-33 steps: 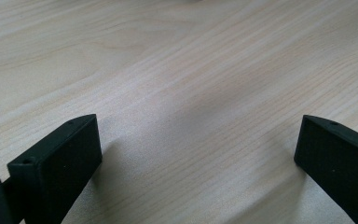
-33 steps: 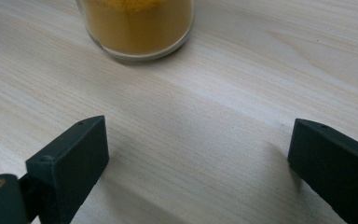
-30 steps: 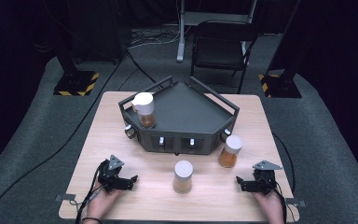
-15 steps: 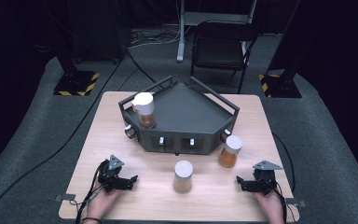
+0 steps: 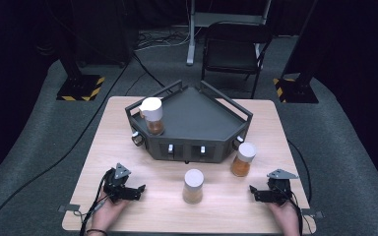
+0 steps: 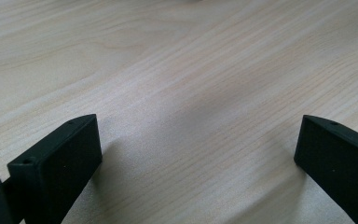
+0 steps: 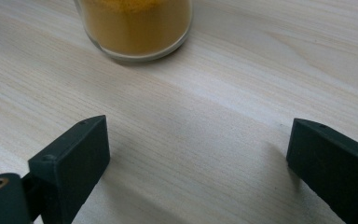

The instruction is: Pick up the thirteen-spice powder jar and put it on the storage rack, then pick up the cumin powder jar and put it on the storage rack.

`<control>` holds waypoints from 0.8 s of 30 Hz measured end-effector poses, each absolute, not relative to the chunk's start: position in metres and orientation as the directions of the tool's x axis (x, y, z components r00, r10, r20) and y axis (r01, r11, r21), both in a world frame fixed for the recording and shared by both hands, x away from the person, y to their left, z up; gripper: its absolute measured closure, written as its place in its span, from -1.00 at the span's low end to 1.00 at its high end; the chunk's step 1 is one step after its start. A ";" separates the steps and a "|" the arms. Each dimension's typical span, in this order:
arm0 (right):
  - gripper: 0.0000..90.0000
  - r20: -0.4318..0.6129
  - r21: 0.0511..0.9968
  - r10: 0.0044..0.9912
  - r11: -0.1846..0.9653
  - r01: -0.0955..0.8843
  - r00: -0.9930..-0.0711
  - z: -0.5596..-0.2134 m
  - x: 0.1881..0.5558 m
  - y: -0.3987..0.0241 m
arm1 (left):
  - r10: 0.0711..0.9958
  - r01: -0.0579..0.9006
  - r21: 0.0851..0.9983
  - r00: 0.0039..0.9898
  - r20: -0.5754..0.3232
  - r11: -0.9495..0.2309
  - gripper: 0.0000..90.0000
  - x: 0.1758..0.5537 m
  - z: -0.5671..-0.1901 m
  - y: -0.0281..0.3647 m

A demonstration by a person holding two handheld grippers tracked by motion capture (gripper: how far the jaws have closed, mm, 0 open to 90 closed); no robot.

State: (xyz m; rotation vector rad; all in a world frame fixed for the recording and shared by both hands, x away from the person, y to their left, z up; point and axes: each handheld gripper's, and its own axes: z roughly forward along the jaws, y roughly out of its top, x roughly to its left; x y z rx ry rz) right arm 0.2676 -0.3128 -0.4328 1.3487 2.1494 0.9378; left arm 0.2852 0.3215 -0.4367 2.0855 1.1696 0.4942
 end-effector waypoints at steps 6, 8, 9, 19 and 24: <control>-0.89 -0.006 0.736 0.902 0.297 0.609 -0.433 -0.433 0.268 -0.313 | 0.853 0.592 0.721 0.523 -0.003 -0.360 -1.00 0.285 -0.437 0.321; -0.89 -0.006 0.736 0.902 0.297 0.609 -0.432 -0.433 0.268 -0.313 | 0.852 0.592 0.721 0.523 -0.003 -0.360 -1.00 0.285 -0.437 0.321; -0.89 -0.006 0.736 0.902 0.297 0.609 -0.433 -0.433 0.268 -0.313 | 0.852 0.592 0.721 0.523 -0.004 -0.360 -1.00 0.285 -0.437 0.321; -0.88 -0.006 0.736 0.899 0.301 0.607 -0.438 -0.433 0.268 -0.313 | 0.852 0.592 0.721 0.523 -0.004 -0.360 -1.00 0.285 -0.437 0.321; -0.85 -0.005 0.739 0.898 0.300 0.604 -0.439 -0.433 0.267 -0.313 | 0.852 0.593 0.721 0.523 -0.004 -0.360 -1.00 0.285 -0.437 0.322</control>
